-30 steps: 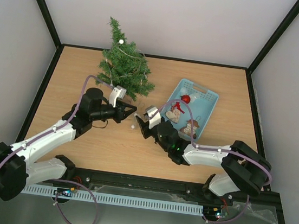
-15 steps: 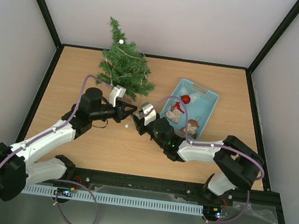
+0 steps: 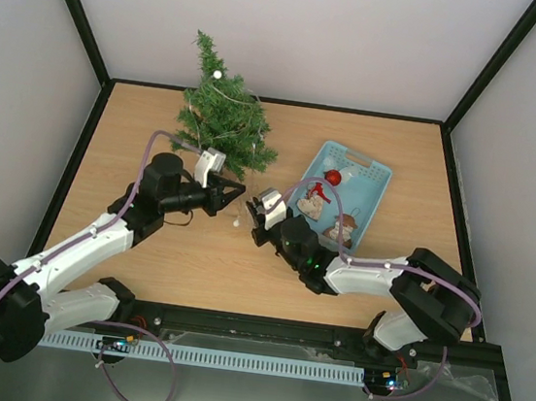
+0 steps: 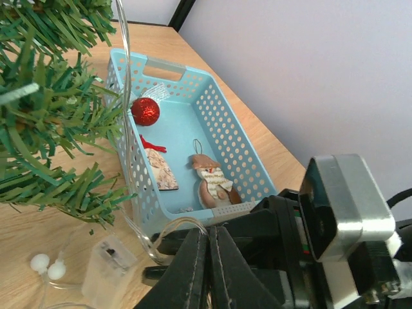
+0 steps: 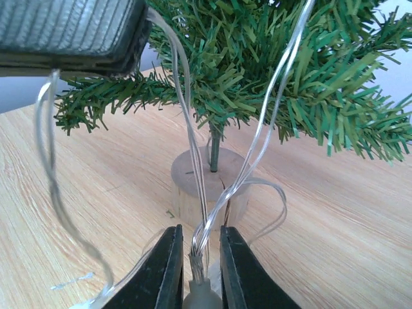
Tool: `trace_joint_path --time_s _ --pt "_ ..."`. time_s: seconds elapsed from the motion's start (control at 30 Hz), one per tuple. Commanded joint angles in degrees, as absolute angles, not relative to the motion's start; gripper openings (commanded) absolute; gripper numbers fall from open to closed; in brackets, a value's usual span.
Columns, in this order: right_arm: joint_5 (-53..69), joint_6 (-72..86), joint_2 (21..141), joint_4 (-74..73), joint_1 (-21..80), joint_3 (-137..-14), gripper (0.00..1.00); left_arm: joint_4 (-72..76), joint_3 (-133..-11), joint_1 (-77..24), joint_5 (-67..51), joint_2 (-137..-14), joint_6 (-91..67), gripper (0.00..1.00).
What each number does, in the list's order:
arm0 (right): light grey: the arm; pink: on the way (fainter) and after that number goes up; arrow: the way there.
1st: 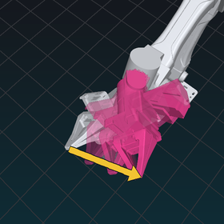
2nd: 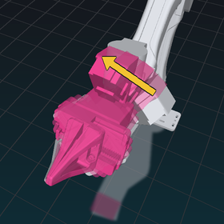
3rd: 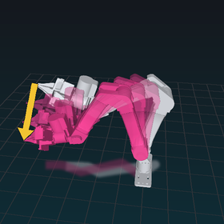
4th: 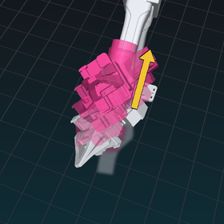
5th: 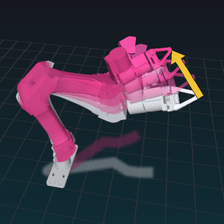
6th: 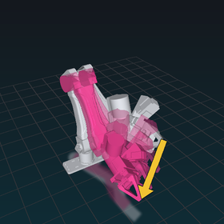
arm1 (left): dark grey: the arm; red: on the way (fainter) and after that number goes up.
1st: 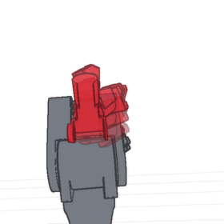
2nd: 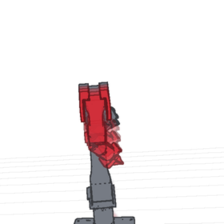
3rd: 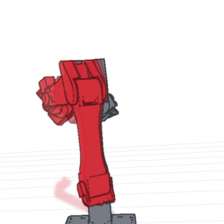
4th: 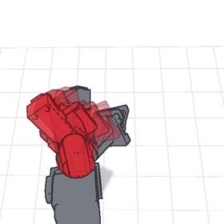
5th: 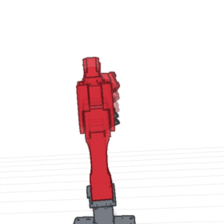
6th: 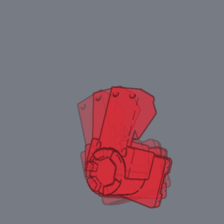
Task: Decorate the small christmas tree
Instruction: Wrap the decoration item around the Christmas tree.
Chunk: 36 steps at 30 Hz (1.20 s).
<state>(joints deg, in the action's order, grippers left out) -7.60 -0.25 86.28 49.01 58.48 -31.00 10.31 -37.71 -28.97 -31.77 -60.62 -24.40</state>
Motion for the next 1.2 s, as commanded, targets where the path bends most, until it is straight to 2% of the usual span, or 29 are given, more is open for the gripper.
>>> trace_joint_path --time_s 0.0,0.5,0.67,0.9,1.17 --pt "-8.7 -2.2 82.1 47.3 58.5 -29.3 0.11 7.7 -40.5 -29.2 -29.2 -60.3 -21.0 0.02" --pt "-6.2 -6.3 75.9 39.3 58.5 -29.5 0.12 1.6 -40.7 -29.2 -19.4 -62.8 -13.3 0.02" --pt "-2.4 -9.2 74.4 33.3 58.4 -31.0 0.12 2.4 -40.9 -29.2 -19.6 -62.7 -13.1 0.02" --pt "-3.2 -10.5 71.9 29.5 58.4 -31.9 0.13 7.6 -39.5 -29.1 -22.6 -61.8 -14.8 0.02" --pt "-5.0 -9.2 69.2 29.3 58.4 -31.7 0.12 6.7 -39.4 -29.0 -21.0 -61.8 -14.6 0.02"
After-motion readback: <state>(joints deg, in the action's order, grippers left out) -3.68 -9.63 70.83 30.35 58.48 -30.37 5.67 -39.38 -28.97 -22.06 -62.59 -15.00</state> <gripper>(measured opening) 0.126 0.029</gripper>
